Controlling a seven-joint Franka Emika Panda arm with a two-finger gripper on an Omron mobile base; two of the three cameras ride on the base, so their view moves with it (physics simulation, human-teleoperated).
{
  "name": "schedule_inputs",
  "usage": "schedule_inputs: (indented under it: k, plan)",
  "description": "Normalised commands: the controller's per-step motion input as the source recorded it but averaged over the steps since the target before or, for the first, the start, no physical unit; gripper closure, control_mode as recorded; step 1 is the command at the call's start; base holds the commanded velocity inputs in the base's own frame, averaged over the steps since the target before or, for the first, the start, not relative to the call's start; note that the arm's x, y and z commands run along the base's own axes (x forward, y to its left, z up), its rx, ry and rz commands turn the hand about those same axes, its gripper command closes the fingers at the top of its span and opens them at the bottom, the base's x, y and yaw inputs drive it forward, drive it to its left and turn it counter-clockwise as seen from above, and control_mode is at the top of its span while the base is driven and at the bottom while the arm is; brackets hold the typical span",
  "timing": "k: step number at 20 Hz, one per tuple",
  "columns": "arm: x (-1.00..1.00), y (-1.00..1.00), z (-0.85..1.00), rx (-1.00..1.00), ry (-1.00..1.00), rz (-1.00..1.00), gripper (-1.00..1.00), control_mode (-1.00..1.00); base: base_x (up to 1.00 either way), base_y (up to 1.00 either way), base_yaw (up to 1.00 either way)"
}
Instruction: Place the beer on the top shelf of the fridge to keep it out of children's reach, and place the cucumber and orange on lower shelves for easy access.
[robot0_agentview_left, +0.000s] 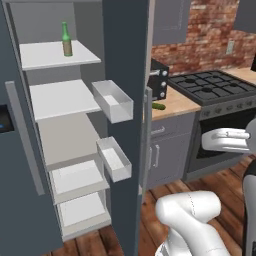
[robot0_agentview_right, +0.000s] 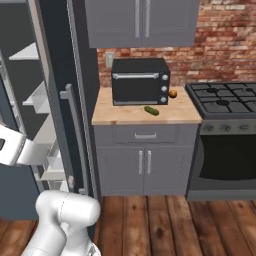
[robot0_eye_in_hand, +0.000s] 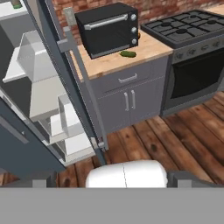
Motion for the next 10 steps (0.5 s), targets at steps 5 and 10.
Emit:
schedule_inputs:
  k: [5,10]
  plan:
    - [0.00,0.00,0.00,0.00,0.00,0.00,-1.00,1.00,0.22,-0.99,0.13]
    - [0.00,0.00,0.00,0.00,0.00,0.00,-1.00,1.00,0.13,-1.00,0.19]
